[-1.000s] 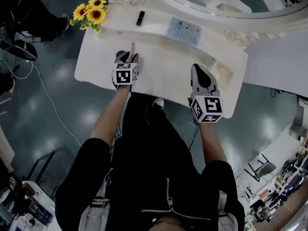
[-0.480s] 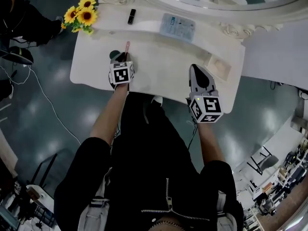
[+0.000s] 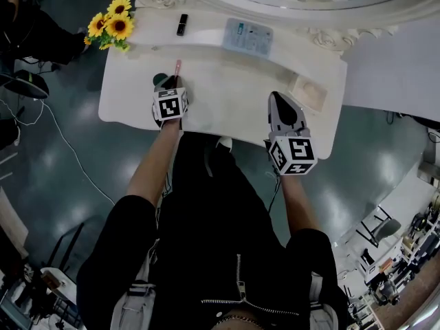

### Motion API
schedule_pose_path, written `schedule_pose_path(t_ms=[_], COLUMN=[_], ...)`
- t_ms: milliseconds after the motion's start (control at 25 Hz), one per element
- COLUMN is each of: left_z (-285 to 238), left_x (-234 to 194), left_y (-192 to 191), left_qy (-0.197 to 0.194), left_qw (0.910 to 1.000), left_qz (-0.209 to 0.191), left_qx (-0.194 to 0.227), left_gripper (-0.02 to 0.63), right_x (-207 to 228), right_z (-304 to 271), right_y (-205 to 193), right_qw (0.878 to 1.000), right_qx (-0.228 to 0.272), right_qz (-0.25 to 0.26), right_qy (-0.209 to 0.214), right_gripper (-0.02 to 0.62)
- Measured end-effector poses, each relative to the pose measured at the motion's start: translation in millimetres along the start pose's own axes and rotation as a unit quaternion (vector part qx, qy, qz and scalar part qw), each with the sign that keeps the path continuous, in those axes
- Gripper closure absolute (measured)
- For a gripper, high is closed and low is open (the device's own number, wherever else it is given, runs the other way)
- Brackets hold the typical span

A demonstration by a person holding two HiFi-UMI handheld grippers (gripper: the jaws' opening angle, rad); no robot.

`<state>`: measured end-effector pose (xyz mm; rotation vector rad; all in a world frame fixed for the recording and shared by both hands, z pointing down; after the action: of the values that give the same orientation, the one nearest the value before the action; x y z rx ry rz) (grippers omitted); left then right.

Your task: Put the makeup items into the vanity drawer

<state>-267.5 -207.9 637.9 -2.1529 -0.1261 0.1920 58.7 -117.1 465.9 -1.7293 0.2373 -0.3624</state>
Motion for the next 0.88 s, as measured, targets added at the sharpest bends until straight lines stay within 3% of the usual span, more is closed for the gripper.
schedule_pose_path(t_ms=[320,640,880], left_z=[15,44,74], left_x=[-3,5,21], left_y=[16,73,130], left_qy=[-0.008,-0.025,-0.049], left_qw=[0.9995,0.9935,0.9822], left_qz=[0.000,-0.025,-0.028], left_qx=[0.030,0.109,0.179], left_gripper=[0.549,0.549,0.549], right_x=[5,9,15], right_z=[10,15,18], right_y=[8,30,54], right_qw=[1.000,0.999,0.997], right_qx=[0.014,0.049,0.079], right_qz=[0.003,-0.008,0.008], right_qy=[-0.007,0.002,0.009], right_gripper=[0.589,0.589,0.589])
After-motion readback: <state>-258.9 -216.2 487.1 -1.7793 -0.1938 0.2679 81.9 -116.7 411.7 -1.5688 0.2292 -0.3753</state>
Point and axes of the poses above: the fingertips, and each gripper's own axes: z backward along the fingers, x to its right, y out of its top, the point moved 9 cm from there along z, backward along the fingers, and after that the axes turned 14 degrees about x, right-handed, at the moved point
